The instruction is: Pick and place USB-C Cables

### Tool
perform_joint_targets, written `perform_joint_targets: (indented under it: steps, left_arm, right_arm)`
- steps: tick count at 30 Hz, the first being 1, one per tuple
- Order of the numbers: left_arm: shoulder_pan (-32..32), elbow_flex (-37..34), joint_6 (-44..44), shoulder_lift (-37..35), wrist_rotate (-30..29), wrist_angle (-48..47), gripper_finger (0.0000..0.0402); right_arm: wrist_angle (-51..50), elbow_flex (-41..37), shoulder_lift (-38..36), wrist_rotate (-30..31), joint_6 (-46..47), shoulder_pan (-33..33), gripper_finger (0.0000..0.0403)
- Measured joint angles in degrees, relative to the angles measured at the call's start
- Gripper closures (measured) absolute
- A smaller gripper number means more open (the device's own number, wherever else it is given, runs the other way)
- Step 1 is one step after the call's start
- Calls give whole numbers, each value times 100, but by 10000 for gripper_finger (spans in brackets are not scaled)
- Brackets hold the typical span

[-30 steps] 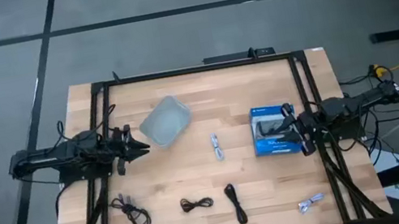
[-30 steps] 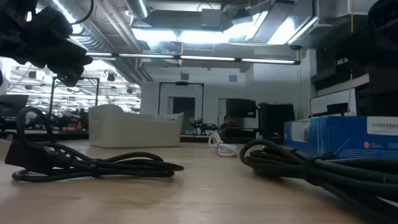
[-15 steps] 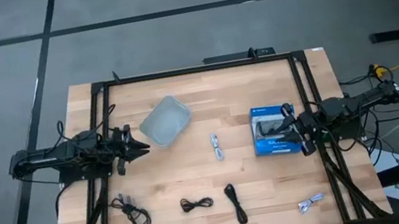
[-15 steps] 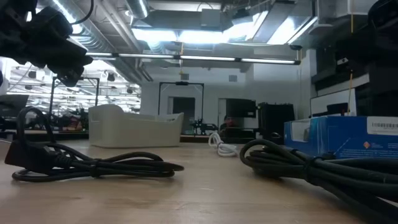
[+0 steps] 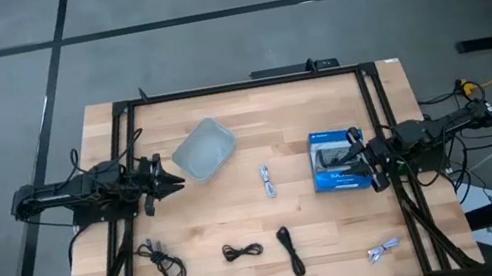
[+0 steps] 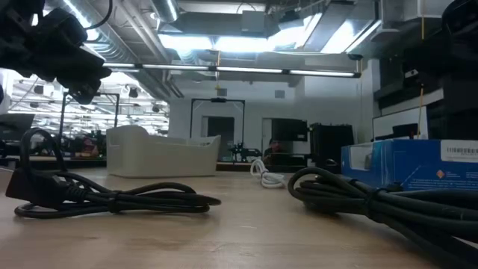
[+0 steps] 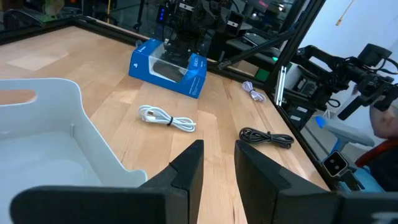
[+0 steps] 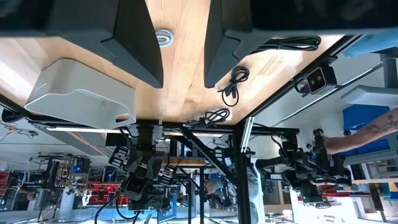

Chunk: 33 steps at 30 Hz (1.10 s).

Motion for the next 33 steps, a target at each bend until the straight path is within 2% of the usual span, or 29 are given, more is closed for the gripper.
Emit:
perform_joint_targets:
  steps: [7, 11, 17, 22, 28, 33]
  left_arm:
    - [0, 0, 279, 0, -187, -2, 318]
    - [0, -26, 348, -1, -759, 131, 318]
    - [0, -24, -13, 0, -1691, 1185, 318]
    - [-2, -20, 288, 0, -2584, 1786, 318]
    - [0, -11, 295, 0, -2962, 1912, 318]
    - [2, -11, 293, 0, -2947, 2203, 318]
  right_arm:
    - [1, 0, -2, 0, 0, 1, 282]
    - [2, 2, -1, 0, 0, 0, 282]
    - [72, 0, 0, 2, 0, -1, 282]
    - [96, 0, 0, 2, 9, -1, 282]
    - [162, -1, -1, 2, 4, -1, 282]
    - [379, -1, -2, 2, 10, -1, 282]
